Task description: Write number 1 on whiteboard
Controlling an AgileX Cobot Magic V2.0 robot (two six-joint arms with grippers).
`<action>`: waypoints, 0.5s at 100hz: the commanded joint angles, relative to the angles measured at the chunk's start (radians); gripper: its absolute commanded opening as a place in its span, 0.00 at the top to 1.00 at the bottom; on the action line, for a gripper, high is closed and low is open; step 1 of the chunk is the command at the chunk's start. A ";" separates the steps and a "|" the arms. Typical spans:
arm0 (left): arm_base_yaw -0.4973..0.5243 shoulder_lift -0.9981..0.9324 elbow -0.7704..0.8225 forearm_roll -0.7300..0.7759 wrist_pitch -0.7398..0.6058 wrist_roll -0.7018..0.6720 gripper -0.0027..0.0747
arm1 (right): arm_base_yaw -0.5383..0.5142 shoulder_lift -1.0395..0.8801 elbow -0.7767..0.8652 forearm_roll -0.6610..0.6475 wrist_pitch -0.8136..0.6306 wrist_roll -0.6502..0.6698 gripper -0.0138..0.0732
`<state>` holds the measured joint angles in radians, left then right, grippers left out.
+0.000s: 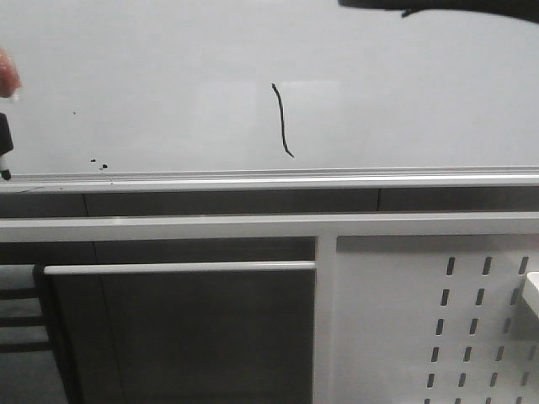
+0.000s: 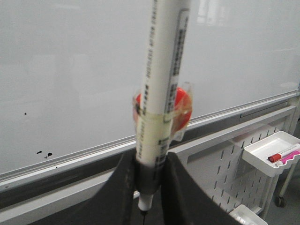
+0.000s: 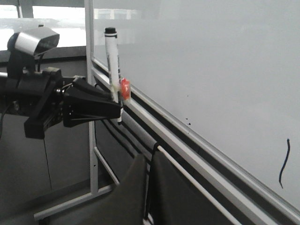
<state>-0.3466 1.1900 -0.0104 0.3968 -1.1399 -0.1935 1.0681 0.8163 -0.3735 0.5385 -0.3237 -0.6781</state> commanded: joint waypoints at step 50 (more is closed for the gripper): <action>0.003 -0.062 -0.015 -0.132 -0.210 0.028 0.99 | -0.004 -0.012 -0.025 0.093 -0.036 -0.112 0.90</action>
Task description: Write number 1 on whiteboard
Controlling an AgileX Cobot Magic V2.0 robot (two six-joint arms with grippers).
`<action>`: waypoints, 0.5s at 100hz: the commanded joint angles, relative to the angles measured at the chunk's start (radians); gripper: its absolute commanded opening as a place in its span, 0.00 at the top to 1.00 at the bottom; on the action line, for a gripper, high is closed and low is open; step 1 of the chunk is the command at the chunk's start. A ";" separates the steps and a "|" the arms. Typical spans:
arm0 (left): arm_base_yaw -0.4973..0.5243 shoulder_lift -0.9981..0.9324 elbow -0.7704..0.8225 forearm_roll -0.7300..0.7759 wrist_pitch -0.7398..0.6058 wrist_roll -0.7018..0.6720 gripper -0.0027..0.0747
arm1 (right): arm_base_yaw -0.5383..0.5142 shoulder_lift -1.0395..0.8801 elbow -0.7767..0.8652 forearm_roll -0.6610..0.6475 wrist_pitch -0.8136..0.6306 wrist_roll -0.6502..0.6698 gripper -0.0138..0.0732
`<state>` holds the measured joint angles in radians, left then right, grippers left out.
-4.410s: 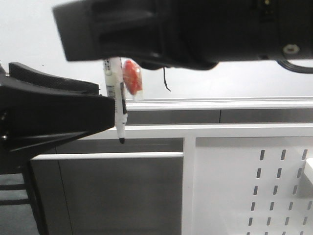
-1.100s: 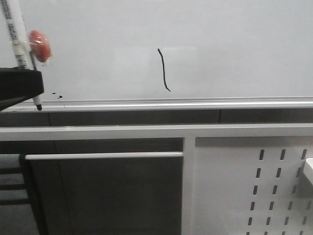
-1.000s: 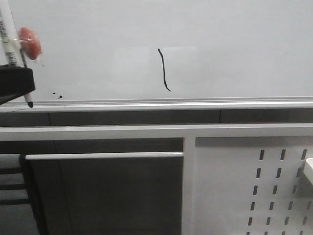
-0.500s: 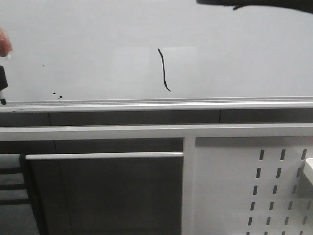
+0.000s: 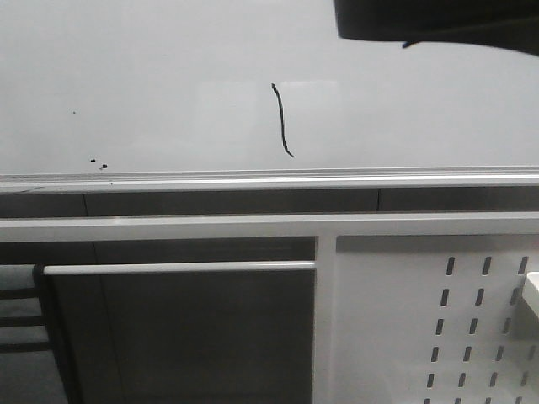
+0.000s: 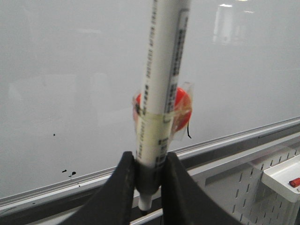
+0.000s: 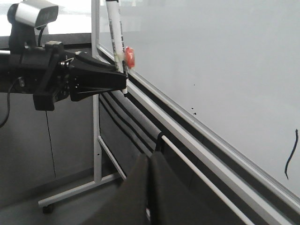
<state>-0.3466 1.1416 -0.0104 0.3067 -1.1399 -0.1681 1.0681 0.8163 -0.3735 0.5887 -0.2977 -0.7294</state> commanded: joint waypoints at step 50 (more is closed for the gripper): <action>0.003 -0.014 -0.089 -0.126 -0.047 0.035 0.99 | -0.004 -0.012 -0.025 0.272 -0.125 -0.282 0.90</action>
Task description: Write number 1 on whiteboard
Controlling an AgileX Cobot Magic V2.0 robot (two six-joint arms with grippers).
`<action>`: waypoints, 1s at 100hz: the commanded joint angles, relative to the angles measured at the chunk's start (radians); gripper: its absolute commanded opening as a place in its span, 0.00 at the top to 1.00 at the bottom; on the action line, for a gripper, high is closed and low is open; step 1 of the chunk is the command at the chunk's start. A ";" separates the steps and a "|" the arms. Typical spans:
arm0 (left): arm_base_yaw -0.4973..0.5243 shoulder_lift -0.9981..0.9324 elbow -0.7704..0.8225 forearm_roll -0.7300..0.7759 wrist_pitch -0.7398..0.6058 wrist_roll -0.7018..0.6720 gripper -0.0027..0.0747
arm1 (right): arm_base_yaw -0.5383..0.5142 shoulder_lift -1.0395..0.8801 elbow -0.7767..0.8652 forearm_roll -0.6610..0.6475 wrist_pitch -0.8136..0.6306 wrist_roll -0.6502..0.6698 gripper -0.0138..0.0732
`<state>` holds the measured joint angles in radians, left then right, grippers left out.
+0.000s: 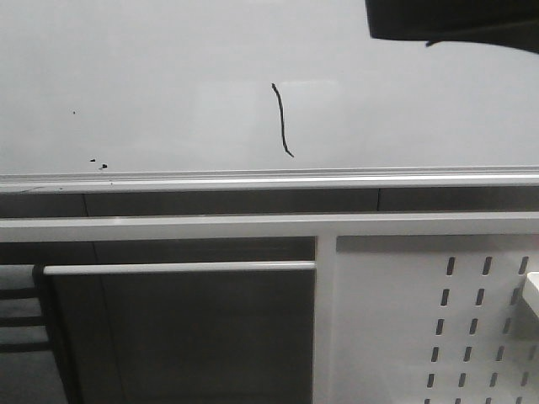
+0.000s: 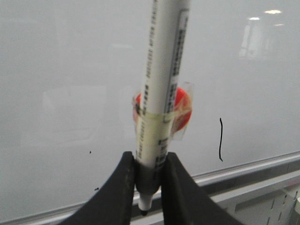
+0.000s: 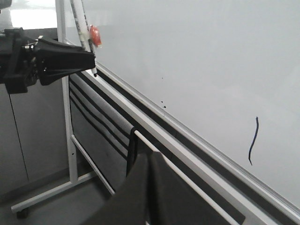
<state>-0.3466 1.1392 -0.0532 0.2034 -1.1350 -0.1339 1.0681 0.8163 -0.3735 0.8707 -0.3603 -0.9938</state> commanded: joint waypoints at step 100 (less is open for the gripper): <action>0.003 0.149 -0.321 -0.109 0.320 0.001 0.99 | -0.004 -0.012 -0.025 0.005 -0.062 -0.018 0.90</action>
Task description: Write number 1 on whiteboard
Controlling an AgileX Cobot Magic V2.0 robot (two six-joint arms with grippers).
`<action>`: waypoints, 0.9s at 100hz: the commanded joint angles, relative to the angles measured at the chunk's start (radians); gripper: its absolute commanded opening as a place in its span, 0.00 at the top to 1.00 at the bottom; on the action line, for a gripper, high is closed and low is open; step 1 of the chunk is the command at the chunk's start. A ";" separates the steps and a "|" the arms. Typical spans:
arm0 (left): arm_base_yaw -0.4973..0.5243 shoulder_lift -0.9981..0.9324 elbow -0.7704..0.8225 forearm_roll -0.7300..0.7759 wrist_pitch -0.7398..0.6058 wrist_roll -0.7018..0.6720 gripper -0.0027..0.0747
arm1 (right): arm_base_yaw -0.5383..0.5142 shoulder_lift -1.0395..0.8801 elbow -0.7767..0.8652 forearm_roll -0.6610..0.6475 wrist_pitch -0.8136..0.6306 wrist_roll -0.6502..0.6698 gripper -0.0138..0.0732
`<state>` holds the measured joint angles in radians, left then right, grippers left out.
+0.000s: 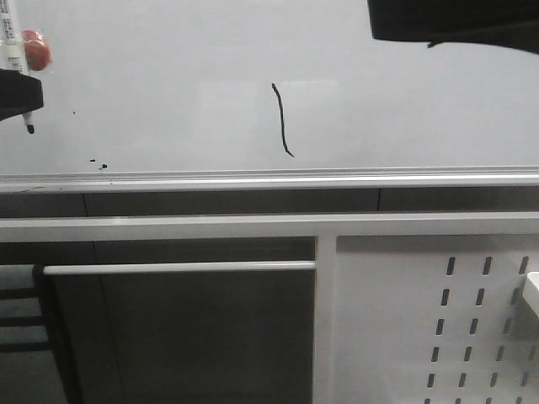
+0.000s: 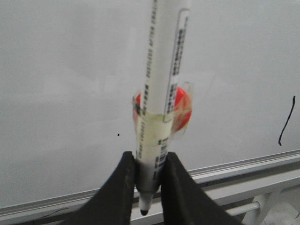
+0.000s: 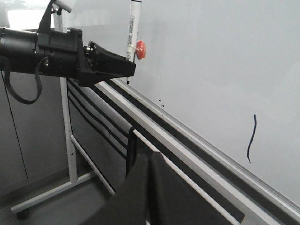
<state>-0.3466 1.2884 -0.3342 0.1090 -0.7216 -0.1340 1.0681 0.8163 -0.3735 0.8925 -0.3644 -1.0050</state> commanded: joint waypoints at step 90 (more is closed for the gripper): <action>0.003 0.098 -0.094 -0.194 -0.179 0.125 0.99 | -0.004 -0.012 -0.025 -0.017 -0.063 -0.007 0.90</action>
<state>-0.3466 1.4008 -0.3967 -0.0534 -0.8071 -0.0288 1.0681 0.8163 -0.3735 0.8932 -0.3652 -1.0050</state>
